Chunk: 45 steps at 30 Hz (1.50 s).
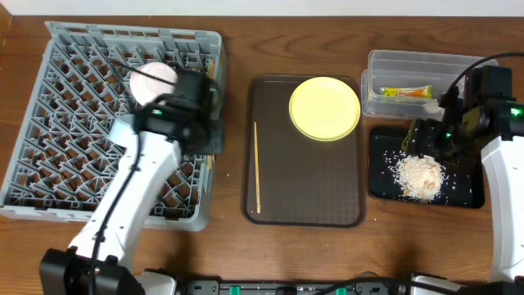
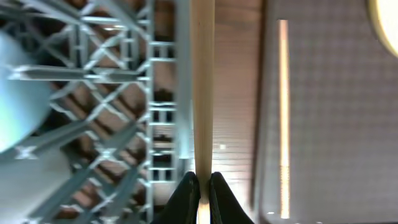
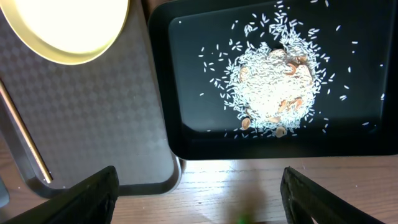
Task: Sort waste into correct bins and load items into the dishwasher
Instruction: 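Carry the chopsticks to the dish rack and stand them inside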
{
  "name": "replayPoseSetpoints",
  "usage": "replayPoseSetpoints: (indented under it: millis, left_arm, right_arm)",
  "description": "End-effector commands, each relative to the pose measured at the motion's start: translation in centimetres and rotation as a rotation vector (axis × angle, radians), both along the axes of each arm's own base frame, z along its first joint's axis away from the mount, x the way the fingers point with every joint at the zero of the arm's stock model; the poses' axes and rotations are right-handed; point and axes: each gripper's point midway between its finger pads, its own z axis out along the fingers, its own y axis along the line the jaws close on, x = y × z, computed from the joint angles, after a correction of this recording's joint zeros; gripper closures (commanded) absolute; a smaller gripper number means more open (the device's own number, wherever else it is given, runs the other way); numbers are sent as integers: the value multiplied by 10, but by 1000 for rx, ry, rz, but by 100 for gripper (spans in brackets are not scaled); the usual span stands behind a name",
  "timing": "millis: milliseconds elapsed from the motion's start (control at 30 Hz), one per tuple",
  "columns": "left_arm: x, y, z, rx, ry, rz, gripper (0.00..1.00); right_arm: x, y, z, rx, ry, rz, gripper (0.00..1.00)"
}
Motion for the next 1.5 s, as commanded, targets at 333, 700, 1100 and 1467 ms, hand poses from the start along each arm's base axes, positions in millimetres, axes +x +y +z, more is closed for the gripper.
replayPoseSetpoints:
  millis: [333, 700, 1100, 1467]
  left_arm:
    - [14, 36, -15, 61, 13, -36, 92]
    - [15, 35, -43, 57, 97, -37, 88]
    - [18, 15, -15, -59, 31, -5, 58]
    - [-3, -67, -12, -102, 49, 63, 49]
  right_arm:
    - [0, -4, 6, -7, -21, -5, 19]
    - [0, -4, 6, -7, -20, -5, 19]
    - [-1, -4, 6, -9, -19, 2, 19]
    - [-1, -4, 6, -9, -19, 2, 19]
